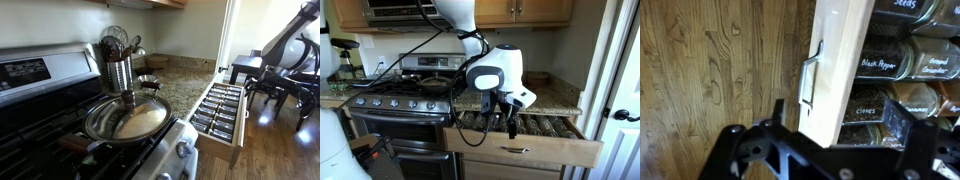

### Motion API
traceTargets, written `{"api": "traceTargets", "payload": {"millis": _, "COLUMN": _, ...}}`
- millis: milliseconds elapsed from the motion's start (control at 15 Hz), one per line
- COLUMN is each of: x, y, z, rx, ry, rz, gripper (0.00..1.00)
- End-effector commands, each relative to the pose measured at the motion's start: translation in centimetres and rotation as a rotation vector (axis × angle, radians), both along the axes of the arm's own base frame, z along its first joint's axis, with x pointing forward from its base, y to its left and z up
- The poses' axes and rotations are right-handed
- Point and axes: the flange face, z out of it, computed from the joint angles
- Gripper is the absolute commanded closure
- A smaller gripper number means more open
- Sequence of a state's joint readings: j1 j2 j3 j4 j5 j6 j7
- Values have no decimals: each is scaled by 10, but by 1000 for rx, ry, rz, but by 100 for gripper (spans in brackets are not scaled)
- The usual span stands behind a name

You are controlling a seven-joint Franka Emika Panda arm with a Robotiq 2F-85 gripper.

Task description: Open the top drawer at the bottom right of the stove

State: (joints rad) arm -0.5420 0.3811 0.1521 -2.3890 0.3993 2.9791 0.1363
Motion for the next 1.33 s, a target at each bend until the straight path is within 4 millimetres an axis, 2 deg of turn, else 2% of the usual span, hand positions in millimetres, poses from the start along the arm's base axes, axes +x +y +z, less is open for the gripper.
{"api": "traceTargets", "payload": {"millis": 0, "x": 34, "y": 4, "z": -8, "rx": 19, "ry": 90, "rz": -8, "gripper": 0}}
{"api": "traceTargets", "payload": {"millis": 267, "x": 70, "y": 14, "z": -20, "rx": 51, "ry": 159, "rz": -3, "gripper": 0}}
{"api": "traceTargets", "payload": {"millis": 467, "x": 87, "y": 16, "z": -35, "rx": 47, "ry": 236, "rz": -48, "gripper": 0}}
{"api": "traceTargets", "payload": {"millis": 1000, "x": 101, "y": 8, "z": -71, "rx": -6, "ry": 334, "rz": -118, "gripper": 0}}
{"api": "traceTargets", "payload": {"millis": 1267, "x": 94, "y": 5, "z": -84, "rx": -79, "ry": 376, "rz": -130, "gripper": 0}}
